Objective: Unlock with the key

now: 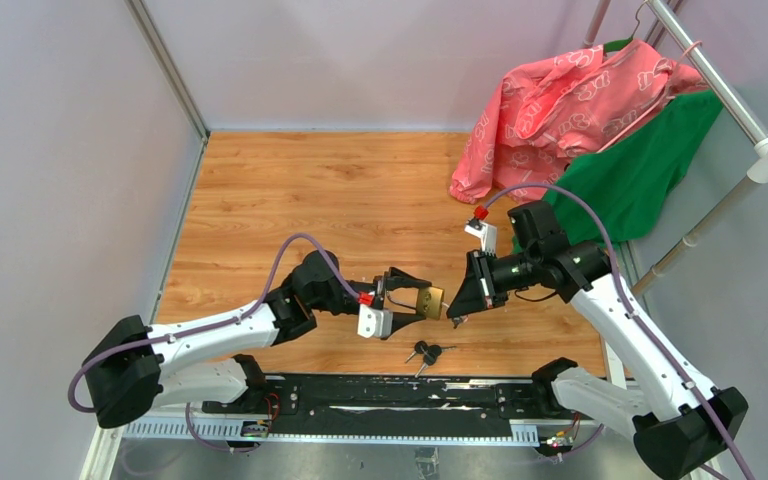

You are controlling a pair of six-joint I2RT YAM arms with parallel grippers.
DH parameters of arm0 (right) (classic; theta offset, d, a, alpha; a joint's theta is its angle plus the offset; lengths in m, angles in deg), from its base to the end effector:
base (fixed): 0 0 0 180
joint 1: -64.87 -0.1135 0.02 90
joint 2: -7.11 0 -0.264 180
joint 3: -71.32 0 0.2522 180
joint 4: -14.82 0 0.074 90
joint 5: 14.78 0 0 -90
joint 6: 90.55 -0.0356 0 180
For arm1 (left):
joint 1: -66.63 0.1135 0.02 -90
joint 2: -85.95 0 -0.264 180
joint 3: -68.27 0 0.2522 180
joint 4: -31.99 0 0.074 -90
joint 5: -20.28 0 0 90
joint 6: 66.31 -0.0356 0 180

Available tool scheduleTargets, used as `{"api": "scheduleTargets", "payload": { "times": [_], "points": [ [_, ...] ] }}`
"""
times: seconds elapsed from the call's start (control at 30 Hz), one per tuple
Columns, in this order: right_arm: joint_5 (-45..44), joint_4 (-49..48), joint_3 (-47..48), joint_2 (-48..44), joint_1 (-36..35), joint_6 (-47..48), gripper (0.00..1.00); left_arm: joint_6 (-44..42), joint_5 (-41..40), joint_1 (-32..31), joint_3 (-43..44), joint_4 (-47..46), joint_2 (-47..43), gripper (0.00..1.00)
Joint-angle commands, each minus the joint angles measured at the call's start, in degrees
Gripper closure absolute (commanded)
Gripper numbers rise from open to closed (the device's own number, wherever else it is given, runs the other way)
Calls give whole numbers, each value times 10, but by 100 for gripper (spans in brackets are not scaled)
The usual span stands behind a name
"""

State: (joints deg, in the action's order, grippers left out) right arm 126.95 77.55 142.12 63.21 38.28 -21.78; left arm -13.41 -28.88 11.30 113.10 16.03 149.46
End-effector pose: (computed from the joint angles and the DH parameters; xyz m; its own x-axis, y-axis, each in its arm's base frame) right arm 0.1493 0.1060 0.3252 -0.8901 -0.1947 -0.4120 -0.4553 0.4177 0.7863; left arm 0.1185 -0.2123 0.2642 0.5779 -0.0333 -0.8154 0.8089 -0.1088 0.5778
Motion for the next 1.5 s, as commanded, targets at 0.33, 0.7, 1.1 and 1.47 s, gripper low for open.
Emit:
{"api": "scheduleTargets", "payload": {
  "times": [0.33,0.7,1.1,1.47],
  "points": [
    [2,8,18,3,7,20,100,-56,49,-45,51,19,2,100],
    [14,-4,12,9,7,18,100,-85,43,-66,65,84,-14,100],
    [6,-74,-21,-18,0,-13,100,-56,-4,-67,97,84,7,100],
    [-11,-99,-37,-32,-2,-14,100,-32,-17,-66,93,51,5,100]
  ]
}}
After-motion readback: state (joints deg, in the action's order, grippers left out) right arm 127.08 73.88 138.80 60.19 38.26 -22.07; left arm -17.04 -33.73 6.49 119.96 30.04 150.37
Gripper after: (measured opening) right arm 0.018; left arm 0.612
